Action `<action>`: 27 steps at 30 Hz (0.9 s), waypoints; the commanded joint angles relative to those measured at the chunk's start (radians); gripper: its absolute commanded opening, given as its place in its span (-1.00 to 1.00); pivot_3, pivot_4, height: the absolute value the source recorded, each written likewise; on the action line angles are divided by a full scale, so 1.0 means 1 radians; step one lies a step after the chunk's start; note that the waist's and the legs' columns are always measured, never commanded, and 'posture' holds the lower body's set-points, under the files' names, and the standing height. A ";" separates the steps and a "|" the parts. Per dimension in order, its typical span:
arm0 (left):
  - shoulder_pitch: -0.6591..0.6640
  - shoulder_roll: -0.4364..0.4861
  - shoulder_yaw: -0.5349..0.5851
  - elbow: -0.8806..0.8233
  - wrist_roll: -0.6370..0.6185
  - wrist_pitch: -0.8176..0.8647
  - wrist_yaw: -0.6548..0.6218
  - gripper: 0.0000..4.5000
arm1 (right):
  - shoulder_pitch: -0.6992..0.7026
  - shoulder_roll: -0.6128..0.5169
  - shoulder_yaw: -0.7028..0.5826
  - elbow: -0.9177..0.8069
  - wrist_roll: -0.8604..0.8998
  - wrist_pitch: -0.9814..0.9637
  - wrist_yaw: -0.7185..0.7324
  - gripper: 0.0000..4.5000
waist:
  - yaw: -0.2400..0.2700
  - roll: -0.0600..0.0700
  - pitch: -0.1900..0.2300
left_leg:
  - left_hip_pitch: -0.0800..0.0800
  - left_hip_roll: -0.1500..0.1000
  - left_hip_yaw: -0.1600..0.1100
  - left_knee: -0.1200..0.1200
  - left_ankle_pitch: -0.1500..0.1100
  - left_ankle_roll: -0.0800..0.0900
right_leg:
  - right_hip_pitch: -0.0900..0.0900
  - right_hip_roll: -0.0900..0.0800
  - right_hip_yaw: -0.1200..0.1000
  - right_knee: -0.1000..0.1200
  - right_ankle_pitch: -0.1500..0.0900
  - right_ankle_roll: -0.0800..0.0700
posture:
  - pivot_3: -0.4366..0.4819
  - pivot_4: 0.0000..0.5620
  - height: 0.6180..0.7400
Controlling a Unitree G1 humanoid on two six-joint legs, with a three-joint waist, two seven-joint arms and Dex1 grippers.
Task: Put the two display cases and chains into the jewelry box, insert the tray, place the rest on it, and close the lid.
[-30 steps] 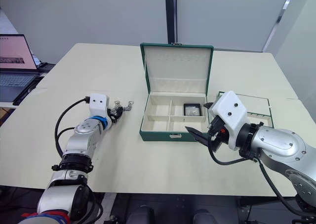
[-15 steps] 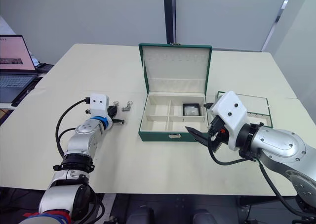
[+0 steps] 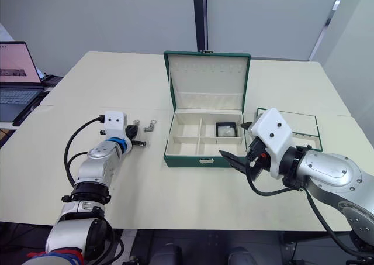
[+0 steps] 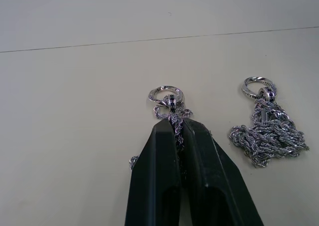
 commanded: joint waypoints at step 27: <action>0.114 0.134 0.030 -0.545 -0.014 0.191 -0.074 -1.00 | 0.048 0.015 -0.005 -0.041 -0.013 -0.052 0.005 1.00 | 0.001 -0.001 0.001 | -0.001 0.000 0.000 0.000 0.000 0.000 | -0.001 0.000 0.000 -0.002 0.000 0.000 | -0.05 -0.47 1.00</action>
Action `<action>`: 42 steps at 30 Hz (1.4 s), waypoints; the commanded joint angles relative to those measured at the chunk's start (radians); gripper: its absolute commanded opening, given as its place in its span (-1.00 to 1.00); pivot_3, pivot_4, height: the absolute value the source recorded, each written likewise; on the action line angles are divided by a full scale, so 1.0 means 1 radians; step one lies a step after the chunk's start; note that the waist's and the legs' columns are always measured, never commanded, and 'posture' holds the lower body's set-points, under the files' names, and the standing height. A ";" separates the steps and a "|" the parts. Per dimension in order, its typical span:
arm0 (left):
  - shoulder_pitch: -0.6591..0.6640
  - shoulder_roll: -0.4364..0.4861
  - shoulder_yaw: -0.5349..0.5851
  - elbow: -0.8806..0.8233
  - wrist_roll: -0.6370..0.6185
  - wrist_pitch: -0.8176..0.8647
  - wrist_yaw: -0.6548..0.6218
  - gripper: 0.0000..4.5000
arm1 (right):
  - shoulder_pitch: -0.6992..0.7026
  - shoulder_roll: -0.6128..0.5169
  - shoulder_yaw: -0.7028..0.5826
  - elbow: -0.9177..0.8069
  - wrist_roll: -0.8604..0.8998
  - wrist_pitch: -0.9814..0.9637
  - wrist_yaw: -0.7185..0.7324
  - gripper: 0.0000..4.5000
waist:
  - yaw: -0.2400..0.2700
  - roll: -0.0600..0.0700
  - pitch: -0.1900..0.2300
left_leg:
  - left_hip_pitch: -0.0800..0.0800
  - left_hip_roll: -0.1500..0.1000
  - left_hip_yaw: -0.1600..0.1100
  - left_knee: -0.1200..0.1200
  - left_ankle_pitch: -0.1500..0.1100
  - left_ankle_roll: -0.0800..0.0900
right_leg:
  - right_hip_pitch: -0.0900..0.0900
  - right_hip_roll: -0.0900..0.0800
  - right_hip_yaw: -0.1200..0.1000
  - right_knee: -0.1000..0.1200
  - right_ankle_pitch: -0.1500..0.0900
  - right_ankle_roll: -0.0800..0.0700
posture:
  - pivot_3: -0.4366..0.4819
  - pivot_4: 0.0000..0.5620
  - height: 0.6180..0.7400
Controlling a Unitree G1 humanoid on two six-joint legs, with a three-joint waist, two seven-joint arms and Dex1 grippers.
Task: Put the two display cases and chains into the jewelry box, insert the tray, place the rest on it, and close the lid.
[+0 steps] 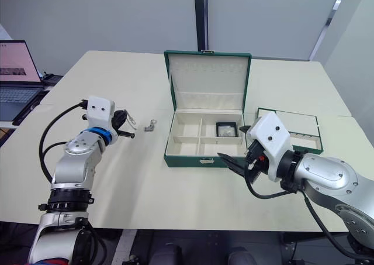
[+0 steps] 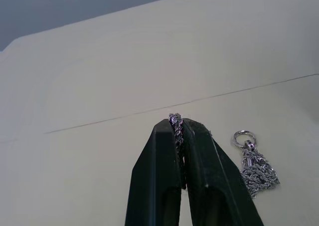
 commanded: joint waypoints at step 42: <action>-0.183 0.179 -0.053 -0.736 -0.427 0.800 -0.190 -1.00 | 0.404 -0.035 -0.241 -0.019 -0.145 -0.307 0.229 1.00 | 0.000 -0.004 0.006 | 0.000 -0.001 -0.001 0.000 0.000 0.000 | 0.001 0.000 0.000 -0.002 0.000 0.000 | -0.05 -0.47 1.00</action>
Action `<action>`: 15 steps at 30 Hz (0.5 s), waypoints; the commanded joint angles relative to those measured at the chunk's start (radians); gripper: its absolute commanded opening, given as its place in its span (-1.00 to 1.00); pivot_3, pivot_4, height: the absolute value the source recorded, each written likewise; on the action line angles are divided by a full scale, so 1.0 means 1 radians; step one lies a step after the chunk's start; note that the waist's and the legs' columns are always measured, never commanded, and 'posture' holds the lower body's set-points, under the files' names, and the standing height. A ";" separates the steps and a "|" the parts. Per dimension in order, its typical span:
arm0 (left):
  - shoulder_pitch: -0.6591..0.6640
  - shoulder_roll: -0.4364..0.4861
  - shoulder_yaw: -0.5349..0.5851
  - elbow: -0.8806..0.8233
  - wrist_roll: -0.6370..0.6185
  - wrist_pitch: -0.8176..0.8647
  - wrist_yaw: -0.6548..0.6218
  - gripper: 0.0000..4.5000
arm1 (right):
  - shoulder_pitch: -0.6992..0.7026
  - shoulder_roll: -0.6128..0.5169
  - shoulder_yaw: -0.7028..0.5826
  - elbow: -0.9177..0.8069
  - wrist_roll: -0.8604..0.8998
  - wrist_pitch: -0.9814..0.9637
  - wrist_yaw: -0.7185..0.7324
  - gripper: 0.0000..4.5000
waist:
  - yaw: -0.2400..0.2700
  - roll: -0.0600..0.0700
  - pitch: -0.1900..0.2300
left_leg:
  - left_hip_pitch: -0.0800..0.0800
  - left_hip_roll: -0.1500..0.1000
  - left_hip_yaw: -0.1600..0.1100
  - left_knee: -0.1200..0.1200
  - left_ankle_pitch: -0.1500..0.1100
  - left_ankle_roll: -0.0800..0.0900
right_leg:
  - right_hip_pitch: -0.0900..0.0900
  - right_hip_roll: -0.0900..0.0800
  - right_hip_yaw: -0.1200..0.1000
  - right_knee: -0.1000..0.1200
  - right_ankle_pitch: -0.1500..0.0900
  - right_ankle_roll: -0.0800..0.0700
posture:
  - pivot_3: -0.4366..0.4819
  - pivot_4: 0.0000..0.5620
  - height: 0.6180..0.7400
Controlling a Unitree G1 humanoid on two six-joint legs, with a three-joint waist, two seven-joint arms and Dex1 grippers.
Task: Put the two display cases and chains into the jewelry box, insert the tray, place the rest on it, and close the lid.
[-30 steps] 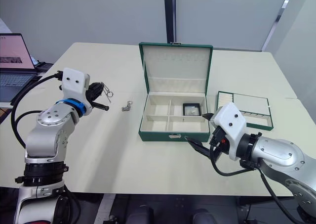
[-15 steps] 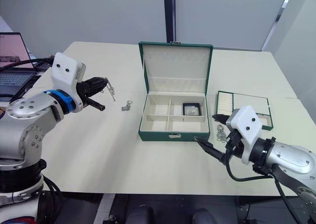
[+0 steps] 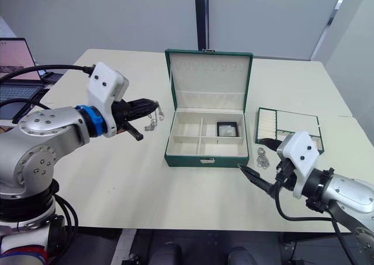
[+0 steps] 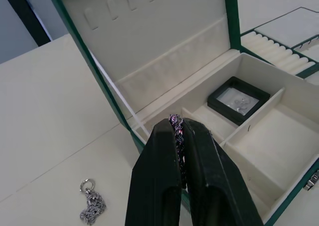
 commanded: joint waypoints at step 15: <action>-0.082 -0.078 -0.112 0.123 0.055 -0.116 0.029 -1.00 | 0.065 0.009 -0.066 -0.079 -0.013 -0.023 -0.036 1.00 | 0.001 0.000 0.000 | 0.000 0.000 0.000 0.000 0.000 -0.001 | 0.000 0.000 0.000 0.000 0.000 0.000 | -0.05 -0.47 1.00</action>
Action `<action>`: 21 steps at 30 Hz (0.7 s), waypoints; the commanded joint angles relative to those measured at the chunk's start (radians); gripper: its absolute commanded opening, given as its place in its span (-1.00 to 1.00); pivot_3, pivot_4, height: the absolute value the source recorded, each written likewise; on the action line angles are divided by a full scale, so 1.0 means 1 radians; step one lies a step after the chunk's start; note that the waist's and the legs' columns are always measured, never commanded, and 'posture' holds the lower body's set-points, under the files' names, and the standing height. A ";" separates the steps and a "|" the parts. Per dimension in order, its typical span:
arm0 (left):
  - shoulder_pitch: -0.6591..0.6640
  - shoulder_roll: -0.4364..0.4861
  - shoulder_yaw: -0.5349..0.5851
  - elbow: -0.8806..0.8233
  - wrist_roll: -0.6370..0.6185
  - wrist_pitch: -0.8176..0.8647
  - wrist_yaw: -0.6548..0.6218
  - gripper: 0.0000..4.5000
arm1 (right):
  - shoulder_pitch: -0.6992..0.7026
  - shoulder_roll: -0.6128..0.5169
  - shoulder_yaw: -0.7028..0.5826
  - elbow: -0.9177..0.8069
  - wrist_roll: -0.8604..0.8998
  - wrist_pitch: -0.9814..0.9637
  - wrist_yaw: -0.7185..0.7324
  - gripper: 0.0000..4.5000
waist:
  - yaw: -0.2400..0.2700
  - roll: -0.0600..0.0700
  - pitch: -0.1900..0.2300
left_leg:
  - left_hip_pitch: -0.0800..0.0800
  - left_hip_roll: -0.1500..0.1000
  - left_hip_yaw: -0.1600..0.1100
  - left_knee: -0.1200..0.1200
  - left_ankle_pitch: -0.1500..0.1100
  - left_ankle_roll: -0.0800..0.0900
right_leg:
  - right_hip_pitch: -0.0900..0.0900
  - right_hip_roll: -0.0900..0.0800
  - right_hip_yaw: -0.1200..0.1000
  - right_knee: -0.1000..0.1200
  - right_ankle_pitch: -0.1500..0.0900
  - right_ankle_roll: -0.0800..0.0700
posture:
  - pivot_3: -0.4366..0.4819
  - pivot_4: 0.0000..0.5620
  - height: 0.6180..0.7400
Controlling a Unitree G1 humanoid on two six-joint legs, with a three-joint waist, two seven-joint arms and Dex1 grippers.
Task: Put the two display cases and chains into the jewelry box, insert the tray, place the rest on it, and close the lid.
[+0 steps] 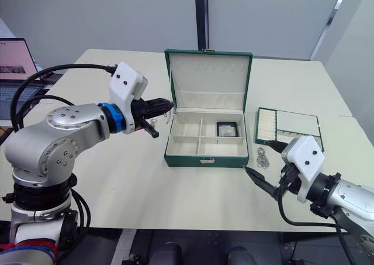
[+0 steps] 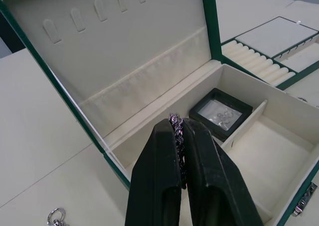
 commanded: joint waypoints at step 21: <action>-0.120 -0.196 -0.200 0.356 0.259 -0.250 0.060 -1.00 | -0.002 0.008 -0.003 -0.053 -0.003 0.001 -0.066 1.00 | 0.012 0.000 0.000 | 0.000 0.000 0.000 0.000 0.000 0.000 | 0.000 0.000 0.000 0.001 0.000 0.000 | -0.05 -0.47 1.00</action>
